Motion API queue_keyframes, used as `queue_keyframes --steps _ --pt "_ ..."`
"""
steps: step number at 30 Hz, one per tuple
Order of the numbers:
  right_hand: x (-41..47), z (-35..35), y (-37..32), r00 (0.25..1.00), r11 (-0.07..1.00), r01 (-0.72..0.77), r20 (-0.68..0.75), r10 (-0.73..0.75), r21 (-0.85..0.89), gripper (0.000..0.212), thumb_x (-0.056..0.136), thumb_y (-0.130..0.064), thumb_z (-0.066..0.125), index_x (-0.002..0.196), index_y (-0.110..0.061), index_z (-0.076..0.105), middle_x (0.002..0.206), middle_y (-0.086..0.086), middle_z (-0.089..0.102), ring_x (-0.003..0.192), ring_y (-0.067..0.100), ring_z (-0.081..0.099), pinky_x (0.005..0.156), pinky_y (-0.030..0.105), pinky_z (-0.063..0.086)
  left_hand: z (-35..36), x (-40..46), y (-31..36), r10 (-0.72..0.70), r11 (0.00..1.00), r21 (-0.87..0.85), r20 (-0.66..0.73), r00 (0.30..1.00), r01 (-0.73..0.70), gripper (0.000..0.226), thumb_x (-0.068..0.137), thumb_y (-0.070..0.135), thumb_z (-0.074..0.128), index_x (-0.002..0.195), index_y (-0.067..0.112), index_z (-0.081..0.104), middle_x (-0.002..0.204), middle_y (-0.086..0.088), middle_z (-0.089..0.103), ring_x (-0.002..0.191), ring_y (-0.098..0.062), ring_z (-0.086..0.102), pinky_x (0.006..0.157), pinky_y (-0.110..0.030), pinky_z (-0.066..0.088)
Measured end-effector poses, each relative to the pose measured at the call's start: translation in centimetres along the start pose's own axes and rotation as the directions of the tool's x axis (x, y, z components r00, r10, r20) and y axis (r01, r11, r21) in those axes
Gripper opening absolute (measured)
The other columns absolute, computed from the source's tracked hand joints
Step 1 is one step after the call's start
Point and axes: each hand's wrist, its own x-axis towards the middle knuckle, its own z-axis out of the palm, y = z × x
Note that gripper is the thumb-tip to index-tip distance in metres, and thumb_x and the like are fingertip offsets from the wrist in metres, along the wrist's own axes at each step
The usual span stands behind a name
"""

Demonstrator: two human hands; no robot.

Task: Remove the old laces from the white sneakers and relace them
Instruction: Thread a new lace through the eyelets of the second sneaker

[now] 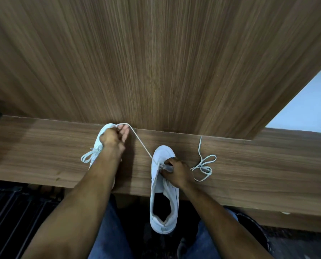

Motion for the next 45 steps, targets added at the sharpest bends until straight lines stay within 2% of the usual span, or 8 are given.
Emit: queue_keyframes --steps 5,9,18,21,27,35,39,45 --pt "0.1 0.2 0.0 1.0 1.0 -0.005 0.02 0.006 -0.017 0.04 0.082 -0.041 0.068 0.117 -0.023 0.062 0.124 -0.005 0.06 0.111 0.019 0.059 0.084 0.028 0.046 -1.7 -1.5 -3.8 0.072 0.917 0.388 0.071 0.995 -0.094 0.009 0.095 0.008 0.044 0.097 0.014 0.05 0.074 -0.004 0.058 0.05 -0.014 0.057 0.038 -0.02 0.04" --pt "0.2 0.3 0.2 0.999 1.0 -0.01 0.031 0.01 -0.008 0.04 0.083 -0.038 0.068 0.119 -0.022 0.062 0.126 -0.005 0.059 0.112 0.019 0.059 0.087 0.029 0.047 -4.5 -4.1 -9.3 -0.117 0.584 0.807 0.193 0.974 -0.089 0.026 0.089 0.024 0.066 0.065 0.017 0.059 0.055 -0.001 0.054 0.045 -0.013 0.047 0.045 -0.027 0.035" --pt "0.5 0.4 0.5 0.998 1.0 0.005 0.07 -0.003 -0.021 0.041 0.082 -0.033 0.068 0.12 -0.02 0.062 0.125 -0.002 0.06 0.112 0.02 0.059 0.091 0.033 0.048 -3.0 -4.3 -9.9 -0.07 0.096 0.937 0.343 0.937 -0.336 0.03 0.083 0.027 0.064 0.057 0.018 0.055 0.061 0.001 0.056 0.07 -0.019 0.057 0.061 -0.024 0.037" --pt "0.5 0.5 0.5 0.996 1.0 -0.021 0.084 0.021 -0.002 0.041 0.082 -0.034 0.068 0.121 -0.022 0.061 0.126 -0.003 0.059 0.113 0.019 0.059 0.092 0.032 0.048 -2.3 -3.6 -9.5 -0.072 0.173 0.938 0.315 0.946 -0.299 0.023 0.086 0.022 0.064 0.067 0.009 0.064 0.073 -0.008 0.064 0.077 -0.025 0.063 0.065 -0.027 0.046" --pt "0.9 0.4 0.6 0.992 0.998 -0.057 0.11 0.056 0.007 0.044 0.08 -0.028 0.07 0.123 -0.019 0.062 0.127 0.0 0.06 0.116 0.021 0.058 0.097 0.032 0.046 2.3 -3.4 -4.7 -0.001 0.825 0.556 0.182 0.983 -0.103 0.006 0.092 0.002 0.057 0.092 -0.002 0.06 0.07 -0.009 0.063 0.047 -0.01 0.061 0.042 -0.021 0.05" --pt "1.0 0.8 0.9 0.987 0.997 -0.073 0.146 0.071 0.009 0.046 0.08 -0.034 0.068 0.124 -0.021 0.06 0.129 -0.003 0.058 0.115 0.018 0.059 0.095 0.03 0.046 4.3 -3.3 -1.4 0.097 0.889 0.423 0.195 0.976 -0.173 0.01 0.092 0.008 0.058 0.082 0.009 0.057 0.068 -0.008 0.06 0.049 -0.011 0.062 0.046 -0.023 0.053" --pt "0.7 0.8 0.8 0.989 0.997 -0.071 0.129 0.067 0.025 0.041 0.081 -0.025 0.066 0.122 -0.022 0.06 0.126 -0.004 0.059 0.113 0.018 0.06 0.094 0.034 0.049 -0.4 -2.6 -5.6 0.116 0.511 0.809 0.271 0.956 -0.291 0.034 0.077 0.044 0.071 0.096 0.018 0.06 0.076 -0.002 0.067 0.068 -0.022 0.067 0.066 -0.039 0.056" --pt "-0.1 1.3 2.3 0.991 0.997 0.058 0.119 -0.053 -0.042 0.055 0.067 -0.015 0.043 0.118 -0.034 0.051 0.123 -0.013 0.053 0.108 0.021 0.062 0.087 0.044 0.052 -4.8 -3.8 -9.7 -0.122 -0.108 0.803 0.574 0.81 -0.585 0.041 0.088 0.013 0.054 0.127 0.024 0.06 0.127 -0.006 0.058 0.116 -0.029 0.057 0.095 -0.037 0.047"
